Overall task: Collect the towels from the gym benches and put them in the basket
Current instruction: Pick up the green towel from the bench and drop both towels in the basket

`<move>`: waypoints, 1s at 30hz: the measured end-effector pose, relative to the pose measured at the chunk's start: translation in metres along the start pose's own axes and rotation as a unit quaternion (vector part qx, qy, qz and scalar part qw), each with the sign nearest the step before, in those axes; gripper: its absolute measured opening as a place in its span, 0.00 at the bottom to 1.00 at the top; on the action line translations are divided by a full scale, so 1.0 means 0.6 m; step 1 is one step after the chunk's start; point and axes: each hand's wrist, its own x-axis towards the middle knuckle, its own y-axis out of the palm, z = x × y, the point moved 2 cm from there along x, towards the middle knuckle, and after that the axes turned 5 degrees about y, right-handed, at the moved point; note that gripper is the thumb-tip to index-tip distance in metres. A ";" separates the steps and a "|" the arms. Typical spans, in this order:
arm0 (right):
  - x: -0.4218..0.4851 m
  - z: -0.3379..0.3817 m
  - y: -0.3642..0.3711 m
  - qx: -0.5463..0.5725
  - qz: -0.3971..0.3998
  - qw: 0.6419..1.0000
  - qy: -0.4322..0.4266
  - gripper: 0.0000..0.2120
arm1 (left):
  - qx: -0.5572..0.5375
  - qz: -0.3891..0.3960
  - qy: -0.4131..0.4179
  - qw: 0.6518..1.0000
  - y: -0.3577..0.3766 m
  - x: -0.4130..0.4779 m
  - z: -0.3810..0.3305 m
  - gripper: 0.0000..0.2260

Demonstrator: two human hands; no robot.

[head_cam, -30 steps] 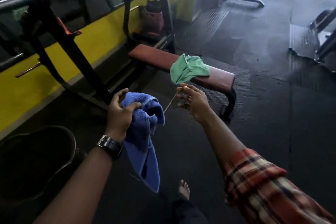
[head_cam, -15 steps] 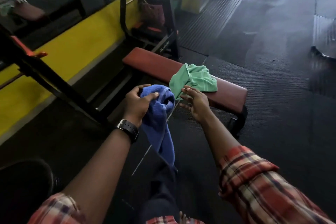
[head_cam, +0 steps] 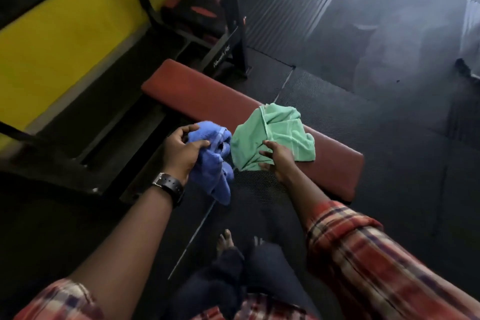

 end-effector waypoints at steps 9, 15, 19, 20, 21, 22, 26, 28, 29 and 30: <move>0.253 0.030 0.049 -0.186 -0.044 0.981 0.034 0.19 | -0.009 -0.050 -0.038 0.998 0.037 0.140 0.056 0.15; 0.359 0.027 0.041 -0.501 -0.016 0.864 0.045 0.34 | -0.024 -0.084 -0.091 0.992 0.067 0.188 0.080 0.14; 0.385 0.046 0.063 -0.415 0.005 0.909 0.040 0.29 | -0.036 -0.120 -0.116 0.985 0.068 0.193 0.084 0.14; 0.379 0.058 0.072 -0.359 -0.001 0.933 0.024 0.27 | -0.040 -0.130 -0.123 0.983 0.067 0.189 0.083 0.14; 0.371 0.074 0.080 -0.301 -0.013 0.953 0.012 0.27 | -0.044 -0.139 -0.130 0.981 0.067 0.184 0.081 0.15; 0.358 0.089 0.090 -0.249 -0.025 0.968 0.008 0.29 | -0.048 -0.147 -0.134 0.979 0.065 0.178 0.078 0.15; 0.286 0.146 0.142 -0.190 0.019 0.981 -0.024 0.22 | -0.046 -0.177 -0.122 0.976 0.050 0.143 0.052 0.18; 0.233 0.173 0.173 -0.181 0.075 0.980 -0.044 0.14 | -0.064 -0.176 -0.113 0.976 0.034 0.123 0.032 0.16; 0.205 0.184 0.187 -0.164 0.098 0.980 -0.045 0.11 | -0.074 -0.175 -0.114 0.975 0.028 0.114 0.026 0.14; 0.172 0.194 0.204 -0.147 0.125 0.980 -0.043 0.08 | -0.084 -0.182 -0.113 0.973 0.017 0.103 0.018 0.11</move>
